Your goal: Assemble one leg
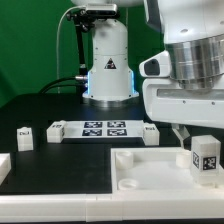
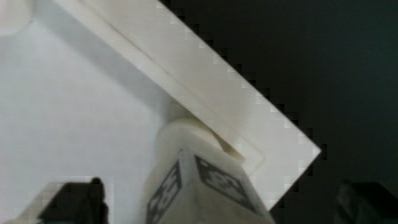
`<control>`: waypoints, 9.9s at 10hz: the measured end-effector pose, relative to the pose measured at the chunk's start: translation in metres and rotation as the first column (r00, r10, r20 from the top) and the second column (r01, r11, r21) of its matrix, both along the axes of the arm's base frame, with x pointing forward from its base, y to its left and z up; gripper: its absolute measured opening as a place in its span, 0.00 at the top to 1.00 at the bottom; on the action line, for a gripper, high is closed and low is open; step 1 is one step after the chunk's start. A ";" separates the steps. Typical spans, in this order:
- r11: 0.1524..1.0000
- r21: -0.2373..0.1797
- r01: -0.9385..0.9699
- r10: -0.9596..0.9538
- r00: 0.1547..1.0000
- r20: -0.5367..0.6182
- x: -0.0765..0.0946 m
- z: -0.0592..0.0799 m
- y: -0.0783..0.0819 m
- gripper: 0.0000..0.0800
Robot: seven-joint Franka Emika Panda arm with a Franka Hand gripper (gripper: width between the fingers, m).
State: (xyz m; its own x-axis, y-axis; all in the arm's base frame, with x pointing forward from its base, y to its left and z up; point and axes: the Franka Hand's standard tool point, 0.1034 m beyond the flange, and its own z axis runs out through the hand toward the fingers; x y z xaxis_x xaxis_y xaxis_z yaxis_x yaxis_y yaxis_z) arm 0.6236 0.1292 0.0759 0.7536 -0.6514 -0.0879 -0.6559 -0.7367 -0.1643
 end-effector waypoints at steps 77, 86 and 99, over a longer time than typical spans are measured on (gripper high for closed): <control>0.789 -0.143 -0.598 0.611 0.787 0.084 0.005 -0.010 -0.001 0.19; 0.661 -0.183 -0.728 0.748 0.658 0.086 0.007 -0.010 -0.008 0.63; 0.814 -0.028 0.580 -0.581 0.812 -0.054 0.003 -0.012 -0.011 0.63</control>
Offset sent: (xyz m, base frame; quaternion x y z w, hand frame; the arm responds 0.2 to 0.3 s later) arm 0.0049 -0.0014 -0.0028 -0.0074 -0.0057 -0.3002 0.9538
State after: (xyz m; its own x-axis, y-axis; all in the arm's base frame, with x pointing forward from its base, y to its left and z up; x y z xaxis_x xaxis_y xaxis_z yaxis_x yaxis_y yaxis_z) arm 0.6267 0.1183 0.0636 0.2293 -0.9671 -0.1097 -0.9700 -0.2178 -0.1080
